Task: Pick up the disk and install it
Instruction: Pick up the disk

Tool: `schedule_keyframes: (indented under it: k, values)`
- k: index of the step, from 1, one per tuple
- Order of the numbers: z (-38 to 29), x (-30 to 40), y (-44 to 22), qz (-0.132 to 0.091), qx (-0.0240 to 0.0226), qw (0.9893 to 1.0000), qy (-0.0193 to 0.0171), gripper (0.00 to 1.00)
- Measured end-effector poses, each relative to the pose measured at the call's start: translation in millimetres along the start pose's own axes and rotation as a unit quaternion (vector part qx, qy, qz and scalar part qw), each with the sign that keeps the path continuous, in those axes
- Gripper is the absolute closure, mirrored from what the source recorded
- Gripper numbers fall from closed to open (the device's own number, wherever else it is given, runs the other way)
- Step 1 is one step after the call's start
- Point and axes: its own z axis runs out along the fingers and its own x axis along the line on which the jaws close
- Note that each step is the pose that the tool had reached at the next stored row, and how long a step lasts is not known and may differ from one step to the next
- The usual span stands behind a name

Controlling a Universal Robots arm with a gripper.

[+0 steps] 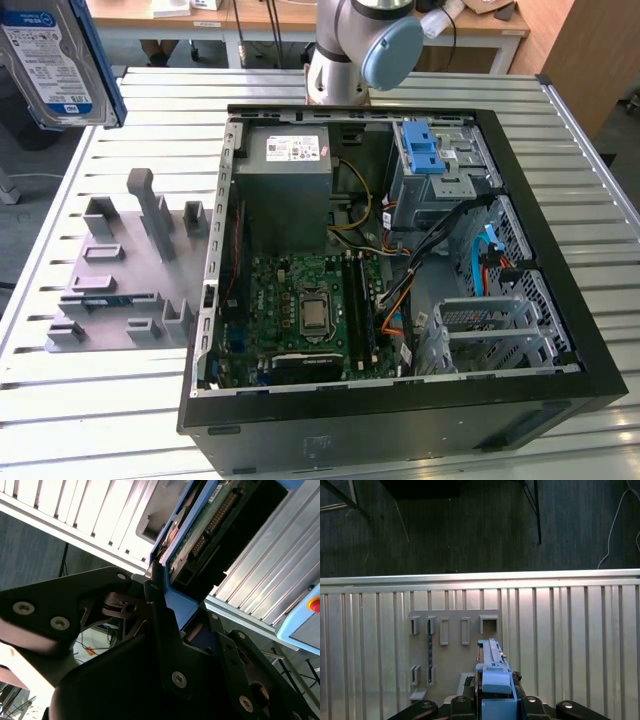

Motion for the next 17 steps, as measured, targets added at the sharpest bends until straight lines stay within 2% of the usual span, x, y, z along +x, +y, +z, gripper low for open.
schedule_keyframes:
  k: [17]
  values:
    - [0.2, 3.6, -14.9, 0.0, -0.0004, 1.0, 0.0, 0.64]
